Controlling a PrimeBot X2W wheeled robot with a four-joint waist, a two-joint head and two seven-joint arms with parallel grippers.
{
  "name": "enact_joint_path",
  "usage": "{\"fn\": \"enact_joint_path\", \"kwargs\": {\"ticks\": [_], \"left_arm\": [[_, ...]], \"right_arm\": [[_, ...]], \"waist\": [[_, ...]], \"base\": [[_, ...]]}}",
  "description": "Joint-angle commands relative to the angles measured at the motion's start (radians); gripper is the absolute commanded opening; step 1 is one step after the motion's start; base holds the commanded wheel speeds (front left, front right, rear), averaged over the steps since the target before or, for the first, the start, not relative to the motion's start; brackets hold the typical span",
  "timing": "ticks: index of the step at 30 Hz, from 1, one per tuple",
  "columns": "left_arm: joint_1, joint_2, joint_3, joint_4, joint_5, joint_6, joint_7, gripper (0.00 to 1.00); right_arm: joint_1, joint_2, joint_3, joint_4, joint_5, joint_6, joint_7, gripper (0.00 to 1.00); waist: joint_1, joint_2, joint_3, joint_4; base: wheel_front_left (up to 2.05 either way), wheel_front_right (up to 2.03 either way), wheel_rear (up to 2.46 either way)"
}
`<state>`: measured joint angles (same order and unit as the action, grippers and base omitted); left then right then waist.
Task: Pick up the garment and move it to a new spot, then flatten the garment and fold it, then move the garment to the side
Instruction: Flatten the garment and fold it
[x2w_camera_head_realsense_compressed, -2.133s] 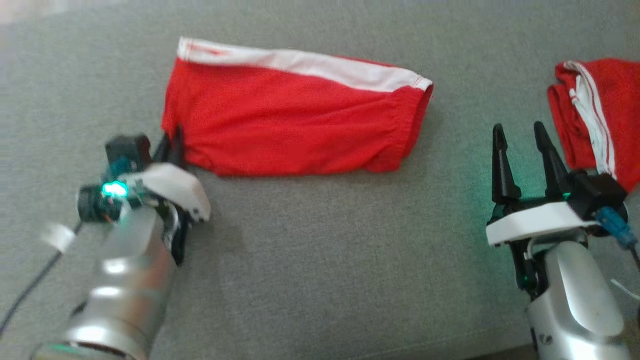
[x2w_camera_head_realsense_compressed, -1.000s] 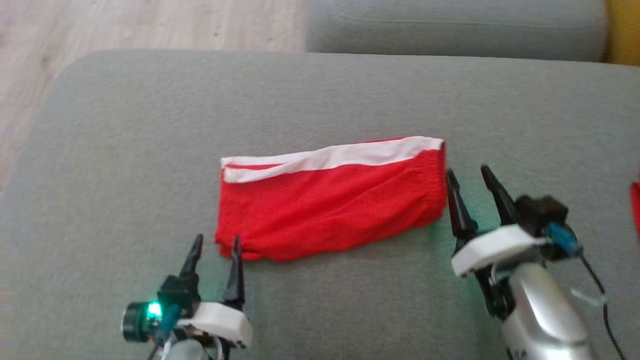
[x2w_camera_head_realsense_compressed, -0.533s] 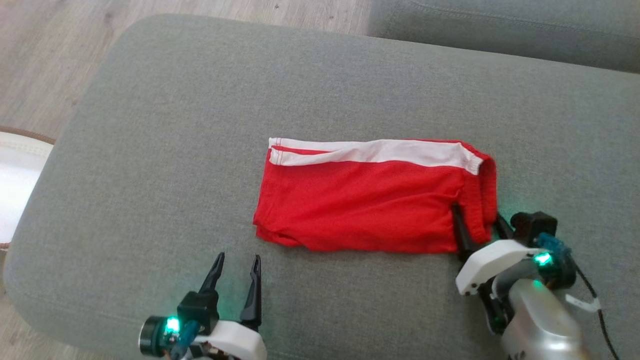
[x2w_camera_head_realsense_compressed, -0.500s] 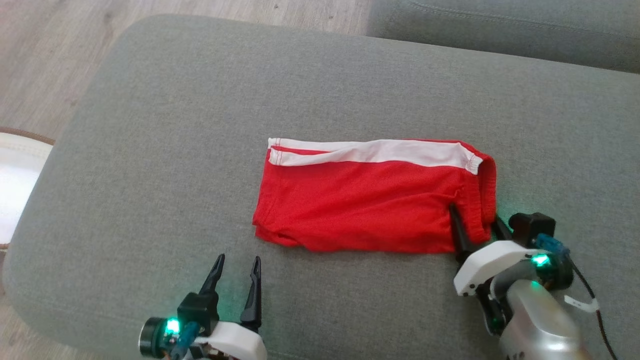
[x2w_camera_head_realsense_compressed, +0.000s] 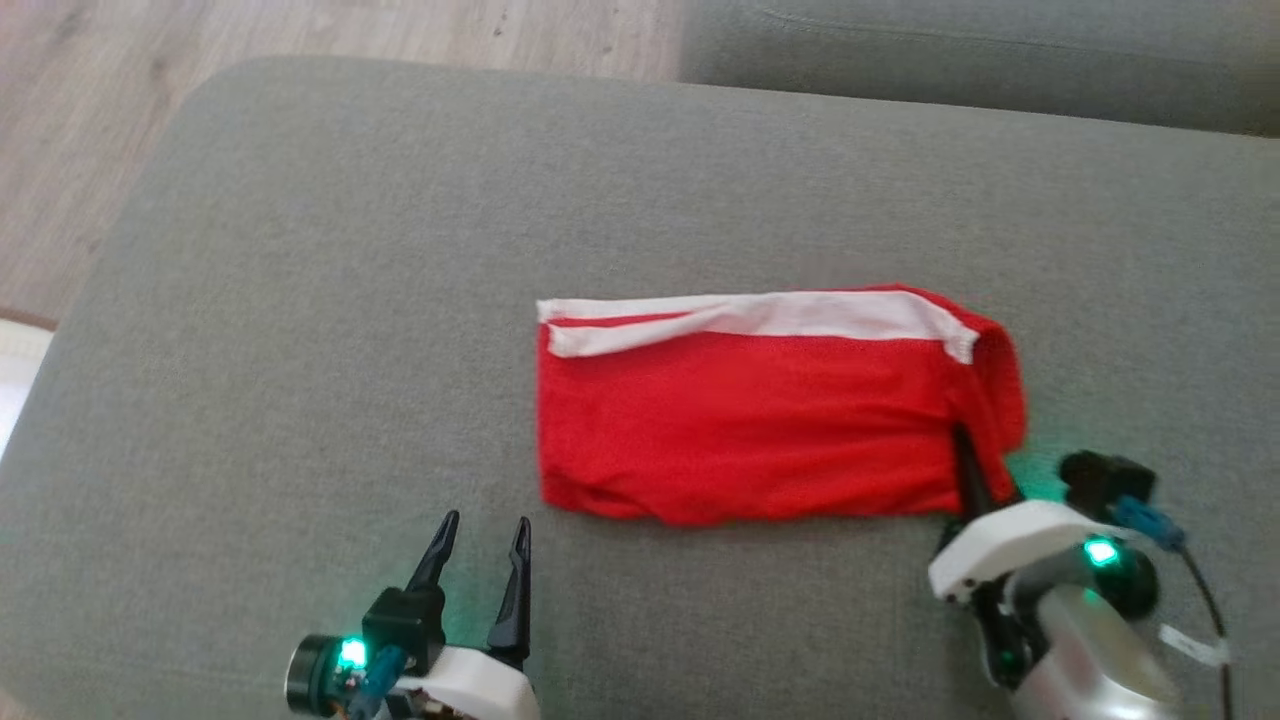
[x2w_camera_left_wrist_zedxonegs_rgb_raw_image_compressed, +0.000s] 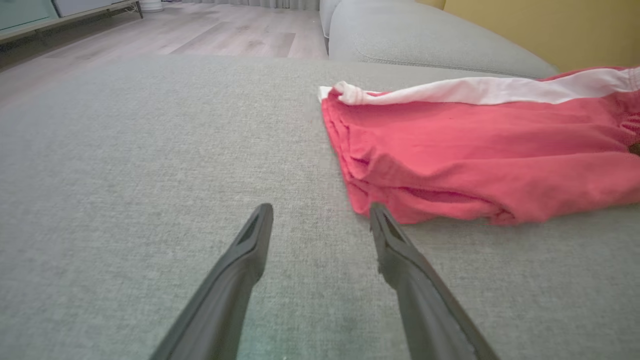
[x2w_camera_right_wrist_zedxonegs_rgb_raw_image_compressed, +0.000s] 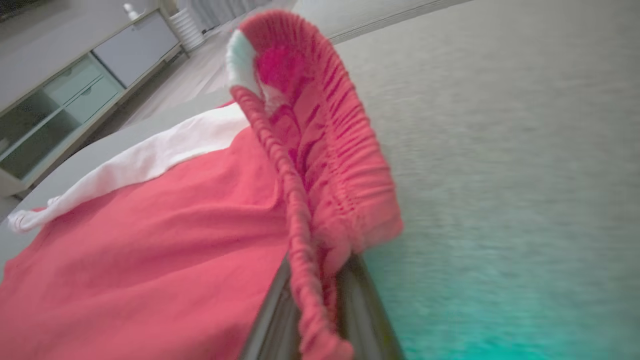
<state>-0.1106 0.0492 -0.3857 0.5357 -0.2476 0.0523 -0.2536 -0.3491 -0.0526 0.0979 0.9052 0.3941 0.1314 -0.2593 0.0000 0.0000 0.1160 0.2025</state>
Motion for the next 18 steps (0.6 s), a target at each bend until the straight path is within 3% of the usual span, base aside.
{"fn": "enact_joint_path", "kwargs": {"ticks": [1,5,8,13,18], "left_arm": [[-0.002,0.001,0.031,-0.023,-0.001,0.000,-0.008,1.00],[0.015,0.001,0.029,-0.014,-0.004,-0.006,-0.008,1.00],[0.023,0.001,0.024,-0.004,-0.009,-0.009,-0.008,1.00],[0.028,0.001,0.004,0.010,-0.022,-0.011,-0.008,1.00],[0.025,0.001,-0.029,0.018,-0.038,-0.012,-0.008,1.00]], "right_arm": [[0.010,-0.025,-0.004,-0.023,0.006,-0.001,-0.002,0.00],[0.029,-0.065,-0.069,-0.061,0.017,-0.001,-0.002,0.00],[0.029,-0.071,-0.055,-0.104,0.029,-0.001,-0.002,0.00],[0.024,-0.039,0.076,-0.231,0.081,-0.001,0.050,0.00],[0.032,-0.013,0.215,-0.351,0.125,-0.001,0.132,0.00]], "waist": [[0.0000,0.0000,-0.010,-0.013],[0.0000,0.0000,-0.028,-0.042],[0.0000,0.0000,-0.038,-0.062],[0.0000,0.0000,-0.059,-0.065],[0.0000,0.0000,-0.073,-0.012]], "base": [[0.00,0.00,0.00],[0.00,0.00,0.00],[0.00,0.00,0.00],[0.00,0.00,0.00],[0.00,0.00,0.00]]}}
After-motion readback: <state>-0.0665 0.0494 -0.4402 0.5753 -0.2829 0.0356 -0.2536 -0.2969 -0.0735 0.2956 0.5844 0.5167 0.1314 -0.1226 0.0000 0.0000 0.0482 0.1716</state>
